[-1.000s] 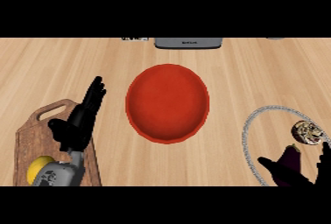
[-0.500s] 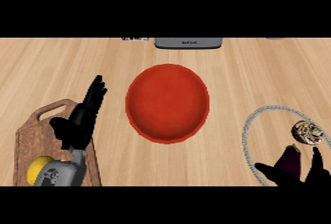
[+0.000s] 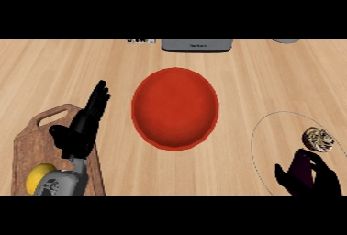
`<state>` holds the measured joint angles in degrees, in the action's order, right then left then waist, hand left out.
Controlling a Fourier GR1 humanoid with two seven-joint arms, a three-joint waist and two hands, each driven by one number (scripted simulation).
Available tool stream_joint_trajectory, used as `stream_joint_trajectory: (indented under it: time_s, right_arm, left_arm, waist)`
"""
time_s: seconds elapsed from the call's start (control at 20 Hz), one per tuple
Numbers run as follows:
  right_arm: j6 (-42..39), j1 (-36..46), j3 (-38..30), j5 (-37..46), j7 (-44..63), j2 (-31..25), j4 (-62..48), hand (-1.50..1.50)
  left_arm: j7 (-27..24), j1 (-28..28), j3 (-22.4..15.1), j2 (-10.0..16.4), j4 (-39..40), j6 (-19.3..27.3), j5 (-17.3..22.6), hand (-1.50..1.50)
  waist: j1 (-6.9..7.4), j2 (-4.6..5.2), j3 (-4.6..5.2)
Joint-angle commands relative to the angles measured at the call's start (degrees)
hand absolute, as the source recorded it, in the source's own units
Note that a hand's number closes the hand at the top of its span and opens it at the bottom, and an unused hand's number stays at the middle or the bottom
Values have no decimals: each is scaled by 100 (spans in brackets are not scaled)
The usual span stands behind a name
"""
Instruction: Pick the eggplant from the placemat and place it in the bowl
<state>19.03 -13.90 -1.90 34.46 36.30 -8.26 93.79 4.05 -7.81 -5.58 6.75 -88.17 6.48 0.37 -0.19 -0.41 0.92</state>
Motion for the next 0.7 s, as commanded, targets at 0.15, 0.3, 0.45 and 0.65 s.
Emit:
stream_joint_trajectory:
  time_s: [0.15,0.3,0.45,0.65]
  right_arm:
    - [-21,38,217,-149,-292,313,-40,150]
    - [-1649,586,1926,-456,-1546,28,205,150]
    - [-2635,955,3229,-535,-2388,3,449,150]
    - [-3717,1136,4547,-1054,-3596,0,923,150]
  left_arm:
    - [-210,-100,-1,-145,303,-7,-116,0]
    - [19,-229,-183,-134,138,-160,-38,0]
    - [8,-323,-358,-216,148,-292,-20,0]
    - [60,-409,-375,-254,218,-284,-27,0]
  waist:
    - [-1,41,-91]
    - [572,53,-115]
    - [1186,37,-131]
    - [852,4,-126]
